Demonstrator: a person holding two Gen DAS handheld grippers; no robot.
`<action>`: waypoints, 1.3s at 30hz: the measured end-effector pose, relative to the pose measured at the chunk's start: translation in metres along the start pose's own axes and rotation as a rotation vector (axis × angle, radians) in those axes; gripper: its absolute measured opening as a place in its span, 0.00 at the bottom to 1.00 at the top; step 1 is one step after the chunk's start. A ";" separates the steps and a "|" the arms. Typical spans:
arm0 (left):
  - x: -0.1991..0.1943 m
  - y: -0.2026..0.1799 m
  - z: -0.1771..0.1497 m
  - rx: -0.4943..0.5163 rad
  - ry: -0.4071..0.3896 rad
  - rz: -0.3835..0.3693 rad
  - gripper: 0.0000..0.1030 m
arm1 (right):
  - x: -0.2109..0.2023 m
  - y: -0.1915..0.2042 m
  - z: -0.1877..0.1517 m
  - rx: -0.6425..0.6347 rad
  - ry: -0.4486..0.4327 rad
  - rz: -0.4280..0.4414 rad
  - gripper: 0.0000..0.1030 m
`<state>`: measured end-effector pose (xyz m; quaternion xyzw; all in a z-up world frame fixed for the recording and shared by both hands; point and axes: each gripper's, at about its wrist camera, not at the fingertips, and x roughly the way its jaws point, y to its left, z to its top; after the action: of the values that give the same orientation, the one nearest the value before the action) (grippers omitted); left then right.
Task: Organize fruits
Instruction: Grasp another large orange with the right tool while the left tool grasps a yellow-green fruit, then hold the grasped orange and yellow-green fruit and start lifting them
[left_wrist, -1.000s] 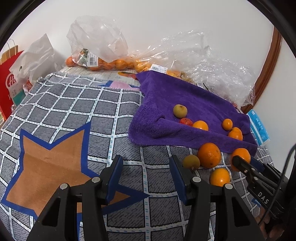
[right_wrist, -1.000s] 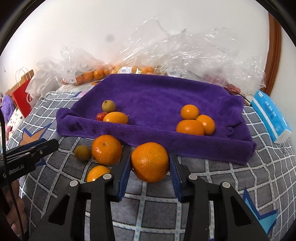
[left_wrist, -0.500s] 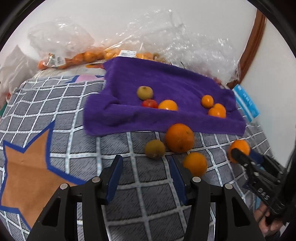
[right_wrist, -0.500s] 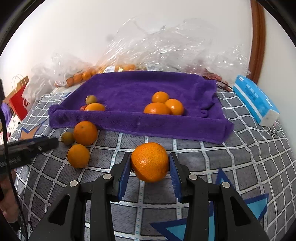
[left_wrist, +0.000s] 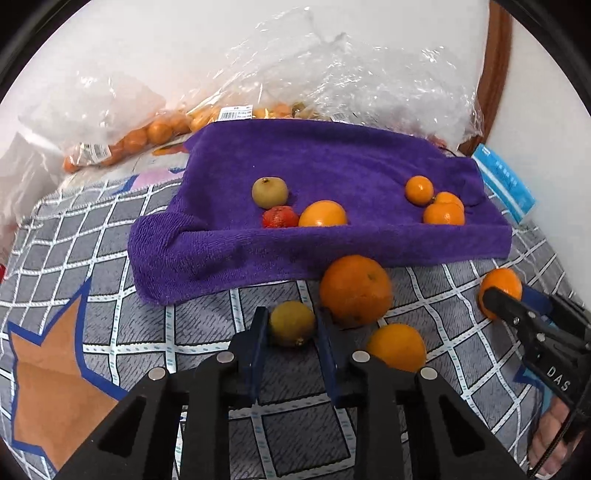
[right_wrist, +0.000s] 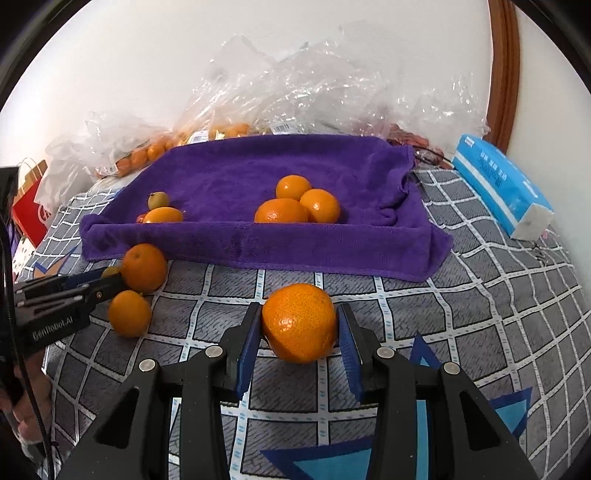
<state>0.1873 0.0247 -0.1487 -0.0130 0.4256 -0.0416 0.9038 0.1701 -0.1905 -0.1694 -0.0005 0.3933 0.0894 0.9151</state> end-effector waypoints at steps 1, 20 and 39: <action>0.000 0.000 0.000 -0.001 -0.001 0.001 0.24 | 0.000 -0.001 0.000 0.004 0.001 0.003 0.39; -0.001 0.009 0.000 -0.066 -0.005 -0.044 0.24 | 0.010 0.000 0.001 0.033 0.048 0.029 0.40; -0.003 0.011 0.000 -0.074 -0.021 -0.073 0.24 | 0.012 0.008 -0.001 -0.024 0.058 -0.032 0.40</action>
<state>0.1857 0.0356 -0.1471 -0.0626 0.4166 -0.0585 0.9050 0.1763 -0.1810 -0.1778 -0.0206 0.4184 0.0792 0.9045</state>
